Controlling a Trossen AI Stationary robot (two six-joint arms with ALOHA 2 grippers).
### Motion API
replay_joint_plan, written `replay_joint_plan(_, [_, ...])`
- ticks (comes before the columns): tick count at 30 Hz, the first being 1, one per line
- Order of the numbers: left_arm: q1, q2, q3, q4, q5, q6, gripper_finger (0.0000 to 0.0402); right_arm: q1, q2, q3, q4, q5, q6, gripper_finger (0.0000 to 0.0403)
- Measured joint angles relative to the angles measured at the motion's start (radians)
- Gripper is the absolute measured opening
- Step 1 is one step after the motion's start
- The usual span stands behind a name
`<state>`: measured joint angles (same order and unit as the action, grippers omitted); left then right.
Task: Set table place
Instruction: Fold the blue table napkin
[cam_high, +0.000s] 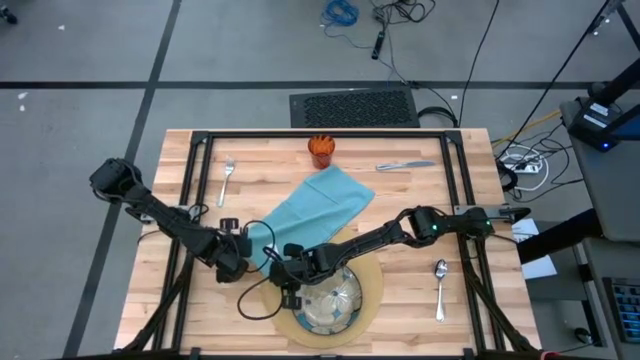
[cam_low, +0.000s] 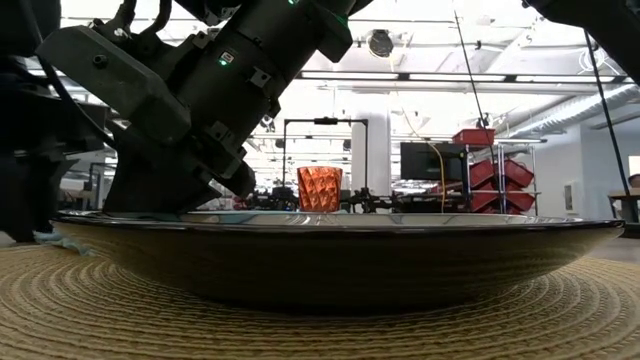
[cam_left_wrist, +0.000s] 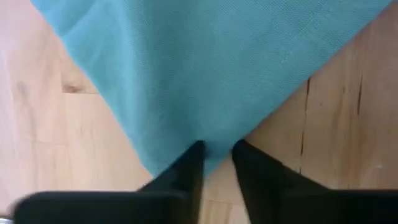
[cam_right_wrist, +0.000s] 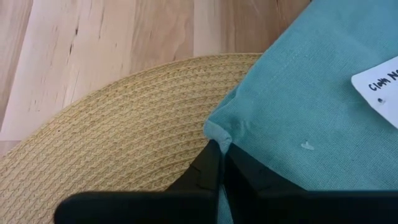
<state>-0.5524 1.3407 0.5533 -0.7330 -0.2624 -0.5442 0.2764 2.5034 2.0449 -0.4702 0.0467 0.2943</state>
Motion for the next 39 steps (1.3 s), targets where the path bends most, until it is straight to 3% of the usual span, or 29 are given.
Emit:
replay_joint_plan(3, [0.009,0.001,0.000,-0.004,-0.004,-0.001,0.0012,0.000,0.000,0.000,0.001,0.000,0.000,0.0002])
replay_joint_plan(9, [0.015,0.001,0.046,-0.062,-0.090,-0.036,0.0001,0.001,-0.005,0.012,-0.017,0.019,-0.012,0.0001])
replay_joint_plan(16, [0.015,-0.033,0.150,-0.212,-0.201,-0.051,0.0000,0.000,-0.049,0.134,-0.265,0.089,-0.051,0.0000])
replay_joint_plan(22, [0.015,-0.087,0.273,-0.283,-0.362,-0.052,0.0000,-0.008,-0.062,0.312,-0.547,0.214,-0.080,0.0000])
replay_joint_plan(31, [0.015,-0.117,0.521,-0.278,-0.581,0.110,0.0000,-0.008,-0.267,0.271,-0.905,0.393,0.024,0.0000])
replay_joint_plan(36, [0.037,-0.117,0.650,-0.258,-0.668,0.229,0.0000,-0.010,-0.405,0.271,-0.985,0.501,0.038,0.0000])
replay_joint_plan(39, [0.063,-0.117,0.699,-0.215,-0.681,0.296,0.0000,-0.020,-0.474,0.271,-1.006,0.513,0.037,0.0000])
